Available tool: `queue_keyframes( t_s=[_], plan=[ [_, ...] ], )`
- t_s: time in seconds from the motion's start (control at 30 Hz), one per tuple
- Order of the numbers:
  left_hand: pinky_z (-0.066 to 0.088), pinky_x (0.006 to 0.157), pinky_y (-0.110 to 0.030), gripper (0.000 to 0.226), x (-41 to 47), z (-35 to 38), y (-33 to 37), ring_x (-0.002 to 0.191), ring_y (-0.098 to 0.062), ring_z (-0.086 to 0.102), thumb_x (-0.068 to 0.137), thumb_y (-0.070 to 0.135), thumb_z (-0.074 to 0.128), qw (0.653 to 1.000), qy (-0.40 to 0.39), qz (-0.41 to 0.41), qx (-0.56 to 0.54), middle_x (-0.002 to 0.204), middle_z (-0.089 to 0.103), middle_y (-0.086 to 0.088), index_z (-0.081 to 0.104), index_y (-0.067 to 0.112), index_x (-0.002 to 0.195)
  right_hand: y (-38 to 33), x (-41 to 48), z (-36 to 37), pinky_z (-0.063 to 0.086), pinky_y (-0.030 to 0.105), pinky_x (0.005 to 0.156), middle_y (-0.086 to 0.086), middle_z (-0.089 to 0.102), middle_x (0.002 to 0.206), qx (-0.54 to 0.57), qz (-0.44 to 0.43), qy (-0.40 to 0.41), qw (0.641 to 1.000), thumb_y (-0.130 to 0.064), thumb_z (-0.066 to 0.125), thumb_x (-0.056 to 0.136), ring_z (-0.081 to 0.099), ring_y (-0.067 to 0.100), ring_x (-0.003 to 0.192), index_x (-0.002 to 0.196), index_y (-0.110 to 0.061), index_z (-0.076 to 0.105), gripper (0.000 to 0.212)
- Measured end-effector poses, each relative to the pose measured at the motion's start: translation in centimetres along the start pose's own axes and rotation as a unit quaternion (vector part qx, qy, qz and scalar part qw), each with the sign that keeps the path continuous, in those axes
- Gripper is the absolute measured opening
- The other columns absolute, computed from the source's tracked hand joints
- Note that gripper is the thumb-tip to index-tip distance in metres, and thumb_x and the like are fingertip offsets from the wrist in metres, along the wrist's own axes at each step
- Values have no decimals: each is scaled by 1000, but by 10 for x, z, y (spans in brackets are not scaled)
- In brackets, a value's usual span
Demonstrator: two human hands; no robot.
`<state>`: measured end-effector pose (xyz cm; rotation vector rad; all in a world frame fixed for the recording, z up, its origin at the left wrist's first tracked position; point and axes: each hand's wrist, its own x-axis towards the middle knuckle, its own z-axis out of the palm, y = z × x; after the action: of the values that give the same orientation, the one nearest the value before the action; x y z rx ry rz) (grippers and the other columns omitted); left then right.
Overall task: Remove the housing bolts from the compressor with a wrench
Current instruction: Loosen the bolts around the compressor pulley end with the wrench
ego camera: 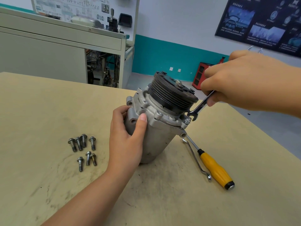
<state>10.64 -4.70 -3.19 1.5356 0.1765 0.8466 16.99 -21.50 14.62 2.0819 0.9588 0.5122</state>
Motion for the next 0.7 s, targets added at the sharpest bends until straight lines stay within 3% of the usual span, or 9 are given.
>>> queue_keyframes(
  t_s=[0.2, 0.33, 0.43, 0.6, 0.7],
  plan=[
    [40, 72, -5, 13, 0, 0, -1, 98, 1, 56, 86, 46, 55, 1000, 6, 5, -3, 102, 56, 25, 45, 49, 93, 7, 0, 5, 30, 23, 51, -16, 51, 75, 81, 31, -44, 995, -63, 40, 86, 52, 9, 79, 80, -39, 46, 26],
    [40, 73, -7, 14, 0, 0, -2, 98, -1, 56, 85, 47, 55, 1000, 8, 7, -4, 104, 56, 23, 45, 48, 94, 11, -3, 6, 32, 23, 52, -18, 52, 76, 135, 43, -67, 988, -66, 35, 82, 52, 8, 79, 80, -42, 52, 30],
    [40, 74, -9, 14, 0, 1, -2, 99, -1, 56, 85, 47, 55, 1000, 7, 7, -8, 105, 57, 22, 46, 47, 96, 13, -2, 3, 32, 22, 53, -19, 55, 79, 143, 46, -105, 983, -66, 31, 79, 53, 7, 82, 91, -42, 60, 40],
    [39, 71, -3, 26, 0, 0, 1, 95, 6, 55, 73, 61, 49, 1000, 7, 8, -15, 104, 57, 24, 45, 48, 95, 12, 3, -4, 28, 18, 52, -18, 55, 78, 178, 42, -115, 976, -61, 37, 85, 50, 3, 78, 90, -40, 63, 33],
    [39, 73, -4, 16, 0, 0, -1, 97, 4, 55, 83, 52, 55, 1000, 6, 4, -8, 104, 56, 23, 44, 50, 94, 10, 4, -9, 29, 17, 51, -17, 59, 79, 184, 39, -112, 976, -59, 41, 86, 53, 5, 82, 87, -39, 62, 29]
  ],
)
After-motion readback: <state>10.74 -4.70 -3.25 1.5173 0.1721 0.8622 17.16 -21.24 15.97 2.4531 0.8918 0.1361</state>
